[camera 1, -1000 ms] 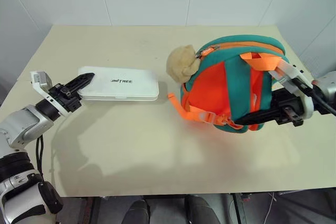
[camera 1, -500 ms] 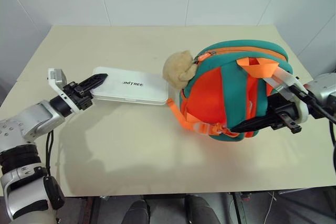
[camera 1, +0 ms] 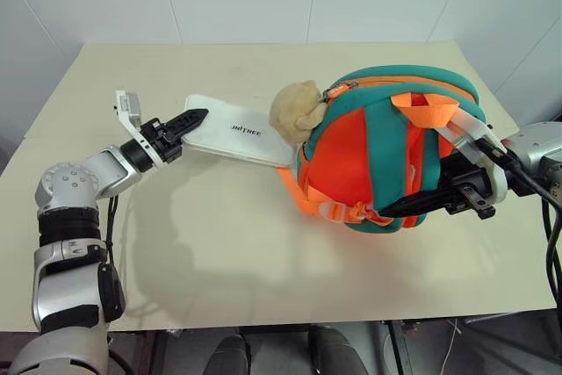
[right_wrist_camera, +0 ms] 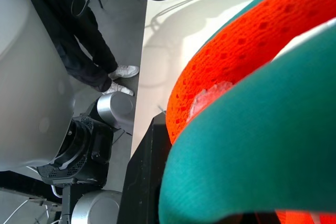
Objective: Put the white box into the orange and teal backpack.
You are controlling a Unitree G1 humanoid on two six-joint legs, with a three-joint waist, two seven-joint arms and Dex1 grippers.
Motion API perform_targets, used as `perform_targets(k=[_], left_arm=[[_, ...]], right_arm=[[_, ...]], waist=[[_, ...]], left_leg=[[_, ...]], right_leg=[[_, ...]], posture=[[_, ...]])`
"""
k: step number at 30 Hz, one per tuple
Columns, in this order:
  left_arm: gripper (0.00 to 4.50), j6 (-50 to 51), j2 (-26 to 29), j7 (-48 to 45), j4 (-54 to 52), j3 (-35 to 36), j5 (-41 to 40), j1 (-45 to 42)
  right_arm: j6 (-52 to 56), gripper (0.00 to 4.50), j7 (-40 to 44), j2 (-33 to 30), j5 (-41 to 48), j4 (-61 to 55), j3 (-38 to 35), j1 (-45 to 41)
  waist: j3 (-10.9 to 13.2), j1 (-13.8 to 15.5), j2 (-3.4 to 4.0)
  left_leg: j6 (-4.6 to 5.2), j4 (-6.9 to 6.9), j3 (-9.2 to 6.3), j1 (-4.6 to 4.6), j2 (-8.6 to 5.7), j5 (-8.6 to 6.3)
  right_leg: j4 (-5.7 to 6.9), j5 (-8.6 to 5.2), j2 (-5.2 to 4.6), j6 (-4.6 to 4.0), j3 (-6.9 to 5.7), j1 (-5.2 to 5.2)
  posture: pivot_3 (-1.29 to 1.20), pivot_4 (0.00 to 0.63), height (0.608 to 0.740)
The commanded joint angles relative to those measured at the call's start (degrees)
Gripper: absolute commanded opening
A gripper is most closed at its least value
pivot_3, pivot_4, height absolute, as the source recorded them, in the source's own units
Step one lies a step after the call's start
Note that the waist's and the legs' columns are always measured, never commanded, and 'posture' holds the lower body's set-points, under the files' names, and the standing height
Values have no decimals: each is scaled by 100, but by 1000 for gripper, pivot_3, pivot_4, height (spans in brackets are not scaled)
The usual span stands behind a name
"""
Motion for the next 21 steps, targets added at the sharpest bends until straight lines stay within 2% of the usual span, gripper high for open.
perform_targets(k=[1, 7, 21], left_arm=[[1376, -333, -120, -601, 246, -138, 443, -580], [1376, 97, -318, -928, -153, -114, 545, -983], [1376, 815, -250, -705, -2138, 310, 341, -738]], right_arm=[[-43, 655, 400, 113, -79, 2, -204, -139], [-56, 655, 394, 273, -234, 87, -241, -203], [-74, 655, 318, 568, -440, 200, -279, -252]], waist=[[1, 9, -1], [1, 9, -1], [1, 9, -1]], left_leg=[[1, 4, 0, -3, -1, -1], [19, 45, -3, -34, -2, -18], [19, 54, -1, -74, -3, -25]], right_leg=[[0, 1, 0, 2, -1, 0], [4, 6, -1, 11, -3, -6], [13, 8, -15, 14, -34, -47]], posture=[[0, 150, 740], [0, 150, 740], [0, 150, 740]])
